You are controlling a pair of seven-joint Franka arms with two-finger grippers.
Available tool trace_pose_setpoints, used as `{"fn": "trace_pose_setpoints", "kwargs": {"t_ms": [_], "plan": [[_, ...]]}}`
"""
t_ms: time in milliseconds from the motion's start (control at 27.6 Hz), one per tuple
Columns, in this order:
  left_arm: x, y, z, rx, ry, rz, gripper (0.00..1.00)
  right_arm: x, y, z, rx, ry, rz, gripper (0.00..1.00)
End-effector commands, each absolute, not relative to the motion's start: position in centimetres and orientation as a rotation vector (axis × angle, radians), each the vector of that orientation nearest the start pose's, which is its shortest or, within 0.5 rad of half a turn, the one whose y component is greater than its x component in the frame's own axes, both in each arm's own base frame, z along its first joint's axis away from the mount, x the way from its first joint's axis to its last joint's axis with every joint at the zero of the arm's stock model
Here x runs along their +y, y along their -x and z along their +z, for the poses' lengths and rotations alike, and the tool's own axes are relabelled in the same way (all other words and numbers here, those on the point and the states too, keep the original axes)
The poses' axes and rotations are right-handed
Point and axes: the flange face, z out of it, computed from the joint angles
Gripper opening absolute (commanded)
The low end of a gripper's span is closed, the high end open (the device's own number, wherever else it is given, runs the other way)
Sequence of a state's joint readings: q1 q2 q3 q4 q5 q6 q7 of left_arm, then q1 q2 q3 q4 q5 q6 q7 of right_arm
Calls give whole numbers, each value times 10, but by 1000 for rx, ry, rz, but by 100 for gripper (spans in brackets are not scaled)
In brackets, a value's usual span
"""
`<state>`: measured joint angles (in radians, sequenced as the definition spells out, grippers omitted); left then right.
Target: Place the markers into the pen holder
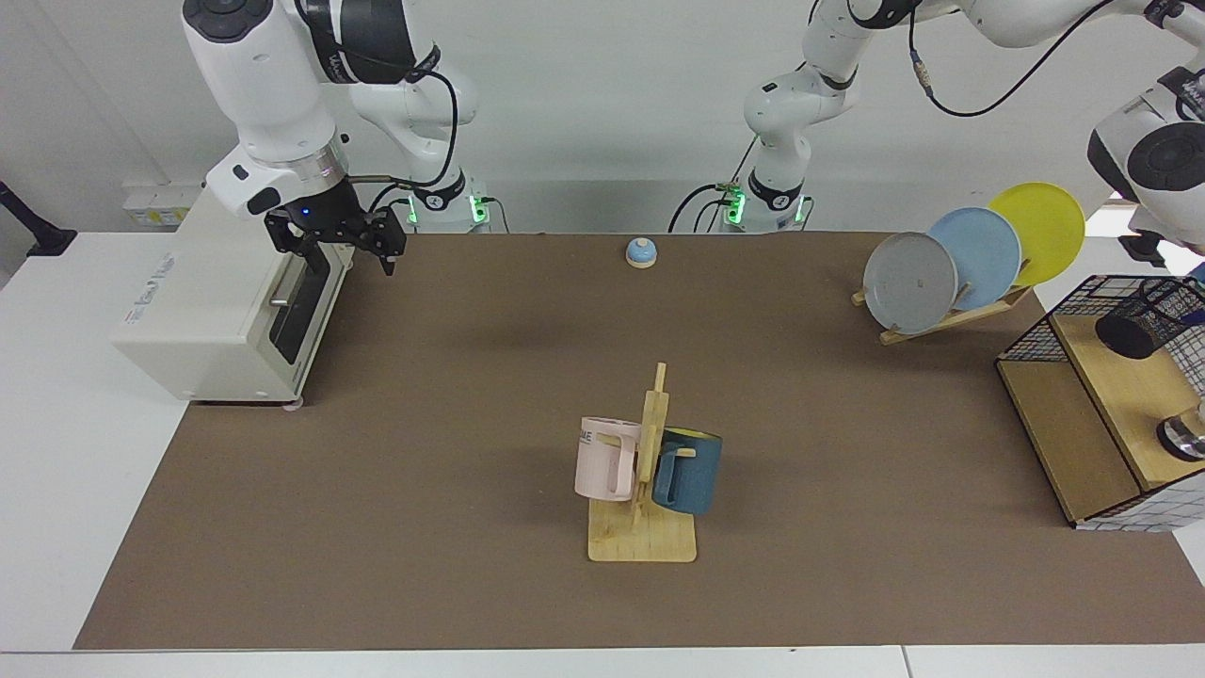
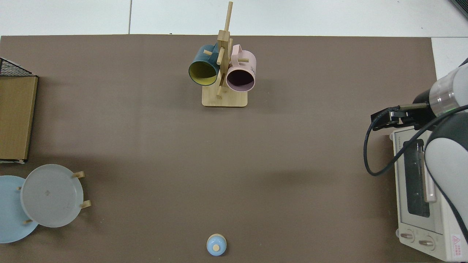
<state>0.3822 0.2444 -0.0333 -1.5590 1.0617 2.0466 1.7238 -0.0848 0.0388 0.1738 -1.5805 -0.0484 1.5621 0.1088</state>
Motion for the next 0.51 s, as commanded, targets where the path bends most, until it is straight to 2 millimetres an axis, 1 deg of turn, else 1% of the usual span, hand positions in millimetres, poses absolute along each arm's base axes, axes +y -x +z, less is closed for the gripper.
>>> {"fn": "trace_pose_setpoints", "kwargs": {"t_ms": [0,36,73,290,472], "plan": [[285,-612,555,1757,1437,919,44,41,-556,598,23,3187,86,100],[285,-612,556,1755,1438,920,83,42,-556,598,20,3187,84,100],[284,-612,556,1754,1442,921,100,41,-556,598,23,3187,84,100],[271,-616,560,1760,1439,921,100,42,-556,598,20,3187,83,100],[267,-612,569,1752,1468,937,100,41,-555,599,23,3187,81,100]]}}
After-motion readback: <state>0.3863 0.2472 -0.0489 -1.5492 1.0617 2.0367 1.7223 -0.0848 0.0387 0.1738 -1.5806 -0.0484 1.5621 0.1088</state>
